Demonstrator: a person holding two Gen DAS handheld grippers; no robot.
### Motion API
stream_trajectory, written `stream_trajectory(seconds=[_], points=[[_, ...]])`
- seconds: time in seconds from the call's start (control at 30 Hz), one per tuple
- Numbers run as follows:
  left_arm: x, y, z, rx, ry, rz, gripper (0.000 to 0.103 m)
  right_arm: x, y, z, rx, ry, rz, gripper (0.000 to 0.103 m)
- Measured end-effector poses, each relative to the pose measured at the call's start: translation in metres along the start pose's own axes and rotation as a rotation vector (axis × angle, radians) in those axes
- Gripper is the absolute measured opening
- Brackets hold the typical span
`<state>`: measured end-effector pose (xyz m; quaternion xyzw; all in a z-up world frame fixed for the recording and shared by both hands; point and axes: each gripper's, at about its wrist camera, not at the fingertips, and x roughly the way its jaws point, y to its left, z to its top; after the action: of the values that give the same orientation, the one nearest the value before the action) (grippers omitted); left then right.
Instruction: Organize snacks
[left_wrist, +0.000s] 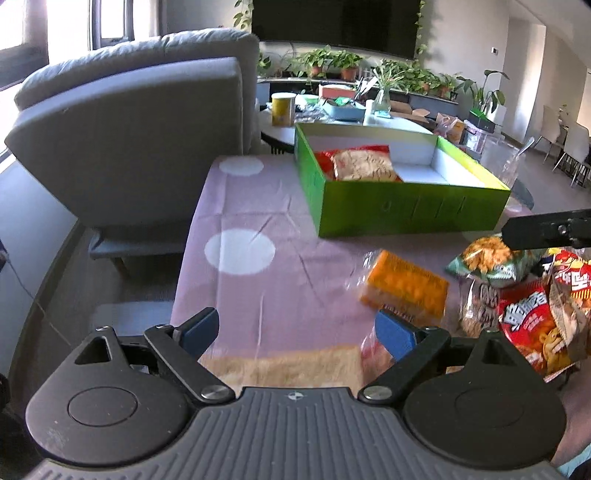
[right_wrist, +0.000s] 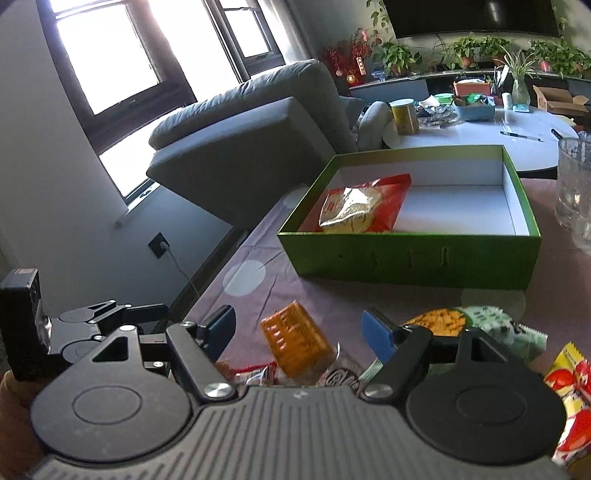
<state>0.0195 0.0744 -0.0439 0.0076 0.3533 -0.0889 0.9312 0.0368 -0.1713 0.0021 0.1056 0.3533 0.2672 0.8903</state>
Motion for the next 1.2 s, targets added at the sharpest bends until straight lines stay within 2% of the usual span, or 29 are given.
stream_trajectory(seconds=[0.33,0.57,0.73,0.9,1.03,1.2], points=[[-0.004,0.011,-0.021,-0.032,0.042,-0.029,0.090,0.001,0.006,-0.014,-0.001,0.037,-0.005,0.066],[-0.007,0.006,-0.027,-0.001,0.037,-0.030,0.090,0.000,0.012,-0.019,-0.017,0.047,-0.007,0.067],[-0.011,-0.005,-0.029,0.011,0.045,-0.067,0.089,-0.002,0.013,-0.022,-0.014,0.047,-0.010,0.068],[-0.020,-0.027,-0.034,0.067,0.058,-0.146,0.089,0.000,0.013,-0.026,-0.010,0.062,0.000,0.068],[-0.027,-0.023,-0.032,0.069,0.047,-0.104,0.089,0.002,0.017,-0.031,-0.015,0.088,0.021,0.068],[-0.028,0.012,-0.031,-0.021,0.036,0.010,0.089,0.006,0.023,-0.035,-0.034,0.111,0.031,0.068]])
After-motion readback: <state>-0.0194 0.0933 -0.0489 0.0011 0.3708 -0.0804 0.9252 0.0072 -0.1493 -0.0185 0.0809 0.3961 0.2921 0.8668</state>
